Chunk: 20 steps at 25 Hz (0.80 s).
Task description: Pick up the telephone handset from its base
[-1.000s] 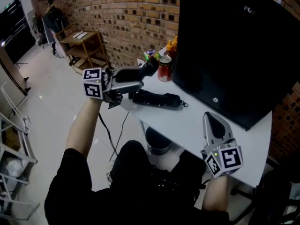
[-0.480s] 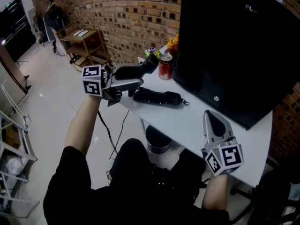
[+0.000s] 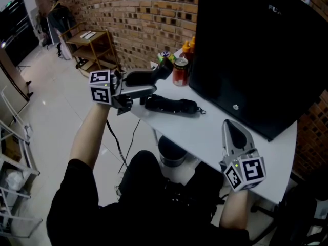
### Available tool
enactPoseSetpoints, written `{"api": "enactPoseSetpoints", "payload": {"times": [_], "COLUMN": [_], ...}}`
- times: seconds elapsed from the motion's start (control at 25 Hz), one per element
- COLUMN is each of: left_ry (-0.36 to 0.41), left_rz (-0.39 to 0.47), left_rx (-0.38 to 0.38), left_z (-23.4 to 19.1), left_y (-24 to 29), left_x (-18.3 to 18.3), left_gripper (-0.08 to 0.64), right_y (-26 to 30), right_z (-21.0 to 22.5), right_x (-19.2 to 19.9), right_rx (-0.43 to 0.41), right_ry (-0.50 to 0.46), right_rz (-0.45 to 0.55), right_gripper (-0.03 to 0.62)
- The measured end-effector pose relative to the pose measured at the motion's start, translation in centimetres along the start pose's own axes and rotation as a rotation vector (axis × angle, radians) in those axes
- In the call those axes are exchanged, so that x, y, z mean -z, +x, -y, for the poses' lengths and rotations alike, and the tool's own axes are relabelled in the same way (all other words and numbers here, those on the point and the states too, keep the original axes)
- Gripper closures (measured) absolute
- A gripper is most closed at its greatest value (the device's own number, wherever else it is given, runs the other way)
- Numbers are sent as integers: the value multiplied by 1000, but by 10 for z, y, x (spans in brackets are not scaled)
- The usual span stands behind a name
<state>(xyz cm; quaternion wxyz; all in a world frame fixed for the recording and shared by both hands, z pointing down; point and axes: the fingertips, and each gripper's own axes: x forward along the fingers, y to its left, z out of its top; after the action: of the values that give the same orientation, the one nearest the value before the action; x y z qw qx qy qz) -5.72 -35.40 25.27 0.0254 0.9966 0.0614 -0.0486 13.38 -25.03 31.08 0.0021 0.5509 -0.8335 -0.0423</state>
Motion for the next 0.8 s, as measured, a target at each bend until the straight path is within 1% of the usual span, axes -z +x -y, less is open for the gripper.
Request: {"api": "enactPoseSetpoints", "payload": {"times": [0.56,0.8], "left_ry": [-9,-10], "left_rz": [1,-4], "left_rx": [5,9], "left_z": [-3,-2], "left_y": [1,2], "left_x": [0,0], "left_gripper": [304,304], "right_y": [-1,0], "right_z": [2,-4], "right_x": [-3,-4], "right_rx": [3,-13], "right_ry": [25,0], "right_rz": [16,15], "right_gripper": [584,584]}}
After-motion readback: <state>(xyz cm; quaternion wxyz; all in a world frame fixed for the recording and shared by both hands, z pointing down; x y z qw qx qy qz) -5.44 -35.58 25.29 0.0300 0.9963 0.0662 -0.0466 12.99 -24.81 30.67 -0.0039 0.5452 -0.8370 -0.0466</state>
